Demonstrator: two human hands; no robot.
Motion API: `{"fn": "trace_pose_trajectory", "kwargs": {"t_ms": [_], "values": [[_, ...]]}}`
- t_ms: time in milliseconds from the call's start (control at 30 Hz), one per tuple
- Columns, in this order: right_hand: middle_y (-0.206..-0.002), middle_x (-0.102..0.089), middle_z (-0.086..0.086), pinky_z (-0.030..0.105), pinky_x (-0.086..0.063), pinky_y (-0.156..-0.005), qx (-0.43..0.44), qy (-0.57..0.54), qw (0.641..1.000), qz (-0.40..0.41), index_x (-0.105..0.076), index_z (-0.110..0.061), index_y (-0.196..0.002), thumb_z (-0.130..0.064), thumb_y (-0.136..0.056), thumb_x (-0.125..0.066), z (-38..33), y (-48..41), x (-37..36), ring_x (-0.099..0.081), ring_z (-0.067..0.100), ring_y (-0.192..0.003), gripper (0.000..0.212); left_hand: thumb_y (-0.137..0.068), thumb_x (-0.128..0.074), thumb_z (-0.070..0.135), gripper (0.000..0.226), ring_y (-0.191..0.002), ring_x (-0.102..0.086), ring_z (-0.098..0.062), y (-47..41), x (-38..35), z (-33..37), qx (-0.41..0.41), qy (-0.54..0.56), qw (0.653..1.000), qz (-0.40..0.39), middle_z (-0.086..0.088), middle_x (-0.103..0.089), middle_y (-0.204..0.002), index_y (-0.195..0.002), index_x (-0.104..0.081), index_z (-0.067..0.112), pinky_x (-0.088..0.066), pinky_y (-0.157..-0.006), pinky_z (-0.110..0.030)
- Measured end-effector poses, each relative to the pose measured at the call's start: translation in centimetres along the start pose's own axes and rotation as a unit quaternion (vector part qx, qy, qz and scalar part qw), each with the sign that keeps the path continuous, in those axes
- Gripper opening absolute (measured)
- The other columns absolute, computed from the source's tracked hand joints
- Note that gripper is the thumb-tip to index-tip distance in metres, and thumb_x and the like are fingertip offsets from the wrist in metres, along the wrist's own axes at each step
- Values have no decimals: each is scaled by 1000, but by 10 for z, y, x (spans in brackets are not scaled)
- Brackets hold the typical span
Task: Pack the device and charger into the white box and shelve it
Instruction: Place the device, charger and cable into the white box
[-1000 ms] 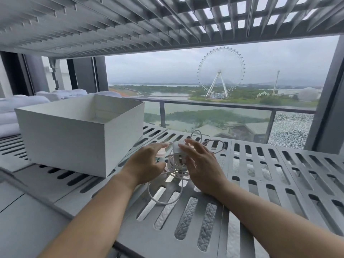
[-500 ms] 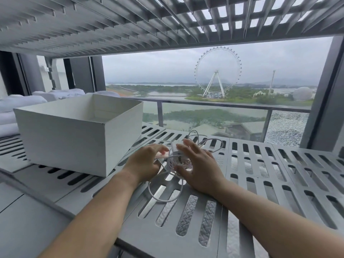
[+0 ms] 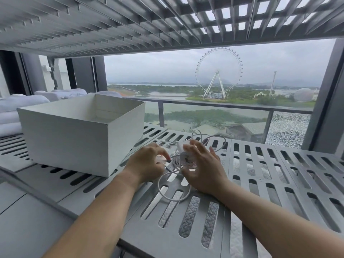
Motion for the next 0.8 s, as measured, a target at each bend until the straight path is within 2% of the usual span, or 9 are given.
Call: {"fn": "trace_pose_trajectory", "kwargs": {"t_ms": [33,67,133,167,233,367,533,633,800], "values": [[-144,-38,3,47,-19,-112,-2,-3,1000,5,-44,-22,-128,-46,-76,-53,-1,1,1,-40,23,-129,58,-71,-51,18,29,-105,-54,-13,0,0,2,-1,7,1000,-3,7,-59,-113,-88,-67,34,-47,-92,-32],[-141,-42,4,46,-29,-109,-6,-11,1000,16,-49,-20,-124,-48,-77,-55,-2,1,3,-45,24,-124,55,-68,-49,22,29,-106,-53,-12,1,1,3,-2,14,1000,-6,8,-59,-114,-88,-68,33,-46,-93,-32],[-129,-53,3,40,-49,-88,-16,-44,998,48,-58,-17,-113,-46,-79,-61,-4,2,9,-58,24,-107,44,-63,-44,28,34,-106,-53,-10,1,1,5,-4,26,1000,-5,9,-60,-114,-86,-67,34,-46,-93,-34],[-124,-57,3,37,-52,-78,-18,-54,996,62,-61,-16,-107,-42,-81,-63,-5,2,11,-62,24,-99,38,-62,-42,30,35,-106,-54,-10,1,1,6,-4,28,1000,-2,9,-60,-114,-87,-67,34,-46,-93,-34],[-117,-61,4,30,-51,-70,-16,-50,995,80,-64,-13,-101,-34,-82,-64,-6,2,14,-64,25,-90,28,-64,-42,32,36,-103,-55,-11,1,0,6,1,25,1000,6,9,-61,-113,-90,-67,33,-47,-91,-34],[-123,-58,9,30,-48,-79,0,-39,997,69,-61,-10,-104,-26,-84,-61,-7,4,11,-61,27,-102,26,-71,-53,22,32,-98,-55,-17,-1,-3,-1,21,8,1000,21,2,-59,-115,-101,-63,27,-47,-88,-31],[-135,-51,4,32,-43,-96,-8,-57,997,42,-56,-16,-121,-38,-83,-61,-10,-1,16,-50,20,-119,44,-76,-56,23,32,-107,-53,-17,-4,-2,-5,21,-12,1000,2,1,-56,-122,-108,-61,24,-44,-92,-29],[-131,-55,1,23,-35,-94,9,-53,998,24,-58,-16,-120,-37,-83,-62,-19,-12,16,-51,17,-118,42,-80,-56,32,36,-114,-51,-15,-2,11,-17,29,-38,999,-16,4,-52,-129,-115,-57,26,-43,-95,-32],[-129,-57,2,29,-41,-96,77,-20,997,-25,-60,-15,-119,-31,-86,-60,-43,-27,8,-55,18,-115,37,-80,-59,44,44,-113,-49,-11,7,25,-41,22,-82,996,-35,10,-47,-132,-120,-51,29,-42,-89,-29]]}}
Point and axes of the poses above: each hand's wrist, its own y-axis away from the middle knuckle, its own x-axis out of the back of the hand, z = x × y, the point moved 1 cm from there along -y, towards the middle knuckle
